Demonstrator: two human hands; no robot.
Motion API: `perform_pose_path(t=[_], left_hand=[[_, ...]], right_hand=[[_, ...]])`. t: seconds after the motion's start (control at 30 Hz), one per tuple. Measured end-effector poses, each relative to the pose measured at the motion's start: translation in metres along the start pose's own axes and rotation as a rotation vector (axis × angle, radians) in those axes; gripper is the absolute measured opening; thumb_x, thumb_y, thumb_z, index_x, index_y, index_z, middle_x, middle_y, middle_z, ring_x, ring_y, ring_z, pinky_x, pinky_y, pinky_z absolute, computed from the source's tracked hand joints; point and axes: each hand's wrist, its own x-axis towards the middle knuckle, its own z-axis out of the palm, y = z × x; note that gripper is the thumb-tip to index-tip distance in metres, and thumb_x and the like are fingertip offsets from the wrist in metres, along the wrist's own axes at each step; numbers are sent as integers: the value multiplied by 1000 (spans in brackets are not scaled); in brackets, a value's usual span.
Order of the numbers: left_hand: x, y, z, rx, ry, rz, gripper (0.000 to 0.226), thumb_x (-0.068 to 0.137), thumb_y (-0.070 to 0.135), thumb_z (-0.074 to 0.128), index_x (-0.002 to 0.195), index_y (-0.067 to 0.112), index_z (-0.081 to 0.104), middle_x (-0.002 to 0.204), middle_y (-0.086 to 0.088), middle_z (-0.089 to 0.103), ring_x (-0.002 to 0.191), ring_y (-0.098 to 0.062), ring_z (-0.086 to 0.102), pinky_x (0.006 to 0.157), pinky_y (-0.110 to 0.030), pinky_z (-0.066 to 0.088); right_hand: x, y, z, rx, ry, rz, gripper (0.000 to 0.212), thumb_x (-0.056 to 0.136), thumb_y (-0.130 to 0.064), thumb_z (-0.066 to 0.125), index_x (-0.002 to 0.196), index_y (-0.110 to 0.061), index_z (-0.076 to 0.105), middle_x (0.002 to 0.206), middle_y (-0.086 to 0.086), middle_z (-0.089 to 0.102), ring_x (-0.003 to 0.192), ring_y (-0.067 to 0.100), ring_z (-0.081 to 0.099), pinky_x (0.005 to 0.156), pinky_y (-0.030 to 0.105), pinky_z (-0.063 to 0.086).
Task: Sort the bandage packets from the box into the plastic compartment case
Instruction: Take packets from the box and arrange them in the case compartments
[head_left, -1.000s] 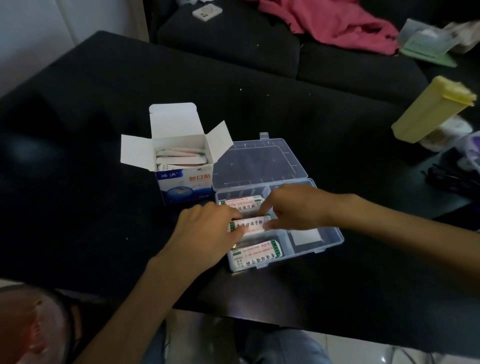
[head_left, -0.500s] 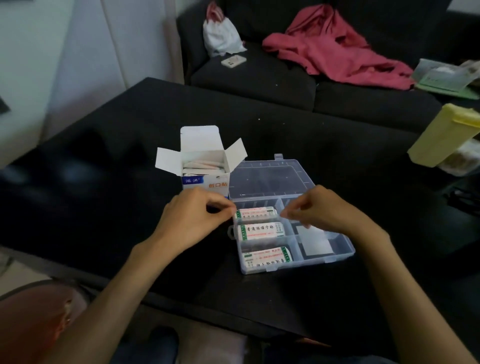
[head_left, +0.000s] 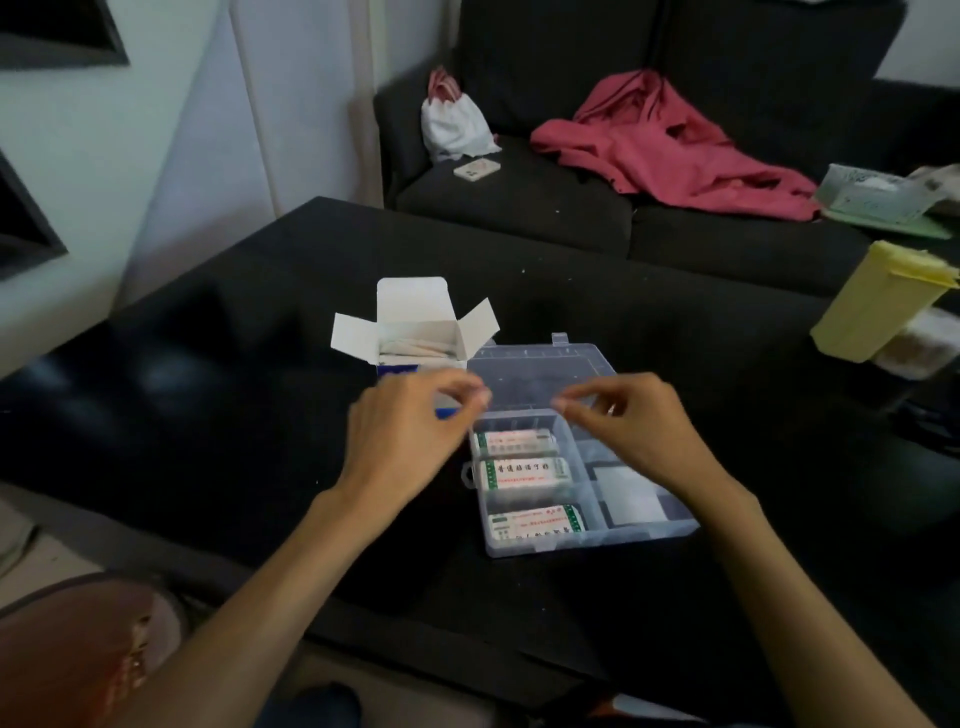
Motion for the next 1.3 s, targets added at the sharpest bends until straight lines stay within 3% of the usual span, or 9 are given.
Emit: perform_pose_path(t=[0.1,0.17,0.27,0.37,0.5,0.63,0.83,0.97,1.3], left_hand=[[8,-10,-23,126,392,29,30,87,34,54,111,21,67,109,0,69,94,-12,62,75,-23,47],[11,-30,-27,352,318,26,37,92,31,48,125,19,59,134,-5,55,124,-23,48,95,-37,42],[5,-58,-26,465,151,42,38,96,35,41,127,22,59,140,-4,50,131,-25,41,100,-42,39],[-6,-63,-30,371,131,20,26,93,36,52,115,29,66,132,2,55,118,-20,51,87,-36,45],[-15,-58,-35,174,233,18,19,87,39,61,98,30,73,111,15,57,95,-6,53,66,-24,44],[-10,-57,-33,-127,283,-198,37,82,32,68,117,36,59,117,20,53,101,0,54,74,-18,44],[7,-53,-24,-287,-5,-423,42,94,41,49,135,44,44,127,8,60,114,-20,57,92,-31,44],[13,-49,-25,-469,7,-472,44,95,37,50,138,39,42,124,5,58,91,-13,61,73,-37,59],[17,-46,-35,-866,0,-641,52,95,19,53,143,29,35,142,-5,44,112,-21,55,68,-28,56]], right_hand=[[12,-29,-10,142,226,-91,17,88,-30,59,103,-25,65,83,-11,64,72,2,61,63,15,48],[24,-52,-3,143,260,-163,21,92,-24,54,112,-26,62,95,-14,62,84,-2,59,69,13,47],[46,-81,19,-18,166,-300,29,97,-20,46,124,-23,56,116,-5,58,106,4,53,86,17,43],[53,-80,43,-263,21,-369,26,98,-24,44,117,-19,61,119,0,55,106,11,46,86,22,39],[33,-72,59,-271,168,-337,23,88,-31,63,109,-23,69,109,-3,56,101,10,44,80,21,39],[33,-78,57,-396,102,-401,34,84,-37,66,116,-25,66,109,-4,59,98,11,44,73,22,35],[59,-98,53,-717,-82,-454,39,86,-41,63,114,-15,63,112,7,59,101,20,54,77,26,38],[75,-106,50,-709,-205,-524,21,88,-31,61,102,-17,68,104,6,61,97,19,53,84,26,37],[103,-98,45,-544,-349,-465,23,85,-27,66,103,-14,70,101,-1,63,97,13,49,83,21,37]])
